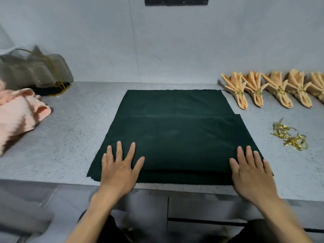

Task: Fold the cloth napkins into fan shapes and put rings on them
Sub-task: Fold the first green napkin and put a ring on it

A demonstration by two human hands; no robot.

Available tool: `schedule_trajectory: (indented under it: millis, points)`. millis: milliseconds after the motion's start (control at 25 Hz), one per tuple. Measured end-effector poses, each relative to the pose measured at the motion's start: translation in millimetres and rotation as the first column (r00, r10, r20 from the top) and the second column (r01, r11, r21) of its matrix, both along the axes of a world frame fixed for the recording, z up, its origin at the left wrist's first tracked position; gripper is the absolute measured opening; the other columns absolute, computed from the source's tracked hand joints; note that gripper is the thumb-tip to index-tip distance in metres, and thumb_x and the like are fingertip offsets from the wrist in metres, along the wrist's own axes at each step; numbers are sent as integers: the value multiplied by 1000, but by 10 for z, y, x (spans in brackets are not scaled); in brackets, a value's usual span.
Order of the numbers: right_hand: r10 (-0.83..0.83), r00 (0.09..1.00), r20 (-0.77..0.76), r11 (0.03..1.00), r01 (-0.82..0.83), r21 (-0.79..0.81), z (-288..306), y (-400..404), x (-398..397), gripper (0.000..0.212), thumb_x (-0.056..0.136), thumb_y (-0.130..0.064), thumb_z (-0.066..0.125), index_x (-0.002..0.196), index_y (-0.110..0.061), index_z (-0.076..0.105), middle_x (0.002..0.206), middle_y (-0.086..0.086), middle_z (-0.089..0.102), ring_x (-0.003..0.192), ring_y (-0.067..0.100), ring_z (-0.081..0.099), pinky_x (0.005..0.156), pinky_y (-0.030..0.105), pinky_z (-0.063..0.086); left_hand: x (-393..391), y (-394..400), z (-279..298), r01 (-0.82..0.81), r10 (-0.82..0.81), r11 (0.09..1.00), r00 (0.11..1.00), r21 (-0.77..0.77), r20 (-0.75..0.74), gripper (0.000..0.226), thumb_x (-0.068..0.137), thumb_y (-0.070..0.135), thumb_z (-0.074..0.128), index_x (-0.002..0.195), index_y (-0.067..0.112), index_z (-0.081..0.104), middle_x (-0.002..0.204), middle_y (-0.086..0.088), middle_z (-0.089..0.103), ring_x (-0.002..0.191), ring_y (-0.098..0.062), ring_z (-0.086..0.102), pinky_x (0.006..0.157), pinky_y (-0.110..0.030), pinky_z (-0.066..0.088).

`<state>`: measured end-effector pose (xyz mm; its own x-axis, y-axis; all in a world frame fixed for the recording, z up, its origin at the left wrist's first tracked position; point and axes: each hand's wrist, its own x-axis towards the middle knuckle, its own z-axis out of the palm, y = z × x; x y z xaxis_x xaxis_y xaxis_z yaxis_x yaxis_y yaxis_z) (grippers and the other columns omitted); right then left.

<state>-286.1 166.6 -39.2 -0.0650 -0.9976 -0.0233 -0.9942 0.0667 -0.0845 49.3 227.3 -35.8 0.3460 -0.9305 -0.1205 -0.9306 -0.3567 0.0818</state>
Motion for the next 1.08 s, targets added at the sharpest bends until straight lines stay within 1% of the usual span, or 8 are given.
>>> schedule_trajectory:
  millis: [160,280,360,480,640,840,960,1080]
  points:
    - [341,940,34,910,-320,-262,153,-64,811,64,103,-38,1,150,-8,33,163,15,13,151,32,5,122,49,14,-13,-35,-15,-11,11,1000,1000,-20,15,72,91,69,1,153,37,-16,163,-10,-18,148,-37,-17,122,-47,-4]
    - [520,842,143,850,-491,-192,105,-161,1487,88,87,-56,-27,157,-14,6,165,5,-3,152,21,-9,124,39,3,-14,20,57,28,-32,998,996,52,81,94,68,78,-27,152,37,-18,163,-12,-15,149,-39,-11,121,-47,2]
    - [539,837,98,840,-526,-132,-24,-187,1619,99,76,-58,-35,158,-16,1,166,4,-4,152,20,-8,122,36,-4,68,-95,225,18,-26,996,996,92,83,85,80,79,-10,154,39,3,163,-9,6,147,-38,8,118,-46,15]
    - [557,828,72,827,-545,-139,-126,-177,1591,106,74,-61,-40,158,-17,5,165,5,0,152,21,-3,120,37,-4,369,-693,416,-10,12,996,1000,-89,22,49,100,53,29,138,26,44,142,-5,42,129,-32,38,105,-46,32]
    - [553,830,80,832,-545,-101,-58,-163,1608,107,68,-62,-44,157,-20,-3,165,1,-9,151,18,-11,120,34,-8,772,-1558,450,271,-271,962,962,15,-26,53,93,28,45,146,24,38,147,0,40,135,-26,37,112,-47,27]
    - [542,834,105,840,-537,-77,-54,-165,1605,101,72,-63,-40,157,-21,-4,164,-1,-12,150,17,-14,120,35,-11,1008,-1976,600,169,-168,981,986,100,-18,38,76,32,62,113,28,53,113,2,57,99,-22,54,85,-38,36]
    - [546,835,74,838,-544,-42,-32,-177,1585,96,73,-62,-37,156,-23,-8,163,-4,-17,149,14,-20,117,33,-17,1134,-1992,651,58,-36,995,967,78,-252,22,71,23,70,91,13,67,94,-5,69,91,-26,65,81,-40,51]
    - [506,817,275,854,-519,-32,67,-201,1567,70,95,-59,-3,157,-28,4,162,-14,-8,147,3,-16,119,26,-13,1074,-1816,652,-111,24,986,830,-124,-557,7,74,7,69,80,8,71,84,-8,72,88,-27,69,81,-38,57]
